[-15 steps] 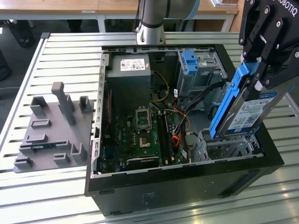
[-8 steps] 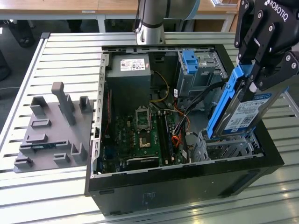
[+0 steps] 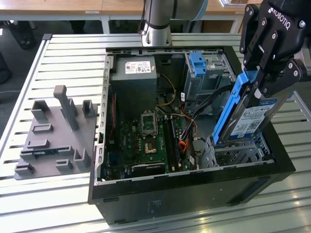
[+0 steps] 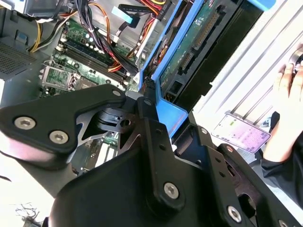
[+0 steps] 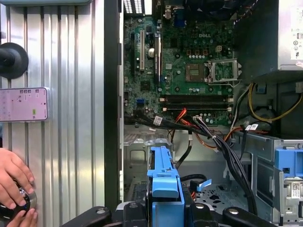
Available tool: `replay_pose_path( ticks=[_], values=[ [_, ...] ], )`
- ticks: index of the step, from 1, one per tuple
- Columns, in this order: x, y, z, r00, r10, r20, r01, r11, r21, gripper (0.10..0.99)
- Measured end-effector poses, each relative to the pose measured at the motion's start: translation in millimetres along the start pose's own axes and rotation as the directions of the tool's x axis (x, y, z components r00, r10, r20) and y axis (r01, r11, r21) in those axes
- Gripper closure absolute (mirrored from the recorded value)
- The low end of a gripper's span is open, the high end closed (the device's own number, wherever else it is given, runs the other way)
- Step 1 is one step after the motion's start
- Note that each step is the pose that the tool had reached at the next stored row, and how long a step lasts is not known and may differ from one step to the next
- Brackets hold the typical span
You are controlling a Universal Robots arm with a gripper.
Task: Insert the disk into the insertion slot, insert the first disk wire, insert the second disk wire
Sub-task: 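Insert the disk into the insertion slot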
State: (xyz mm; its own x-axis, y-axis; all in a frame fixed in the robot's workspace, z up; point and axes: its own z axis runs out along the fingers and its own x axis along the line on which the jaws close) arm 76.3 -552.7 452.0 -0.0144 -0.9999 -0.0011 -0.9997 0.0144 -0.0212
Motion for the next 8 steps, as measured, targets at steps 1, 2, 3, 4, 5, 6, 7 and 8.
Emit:
replay_pose_path(
  ticks=[1,2,3,4,5,6,7,8],
  values=[
    [-0.5,0.0,0.6,1.0,0.0,0.0002,0.0,1.0,0.0,0.722],
    [-0.7,0.1,1.2,1.0,0.0,0.0004,0.0,1.0,0.0,0.722],
    [-0.9,0.1,1.9,1.0,0.0,0.0004,0.0,1.0,0.0,0.722],
    [-1.2,0.1,2.4,1.0,0.0,0.0003,0.0,1.0,0.0,0.722],
    [-1.3,0.1,3.1,1.0,0.0,0.0003,0.0,1.0,0.0,0.722],
    [-1.4,0.1,3.8,1.0,0.0,0.0007,0.0,1.0,0.0,0.722],
    [-1.5,0.2,4.4,1.0,0.0,0.0008,0.0,1.0,0.0,0.722],
    [-1.5,0.2,4.9,1.0,0.0,0.0006,0.0,1.0,0.0,0.722]
  ],
)
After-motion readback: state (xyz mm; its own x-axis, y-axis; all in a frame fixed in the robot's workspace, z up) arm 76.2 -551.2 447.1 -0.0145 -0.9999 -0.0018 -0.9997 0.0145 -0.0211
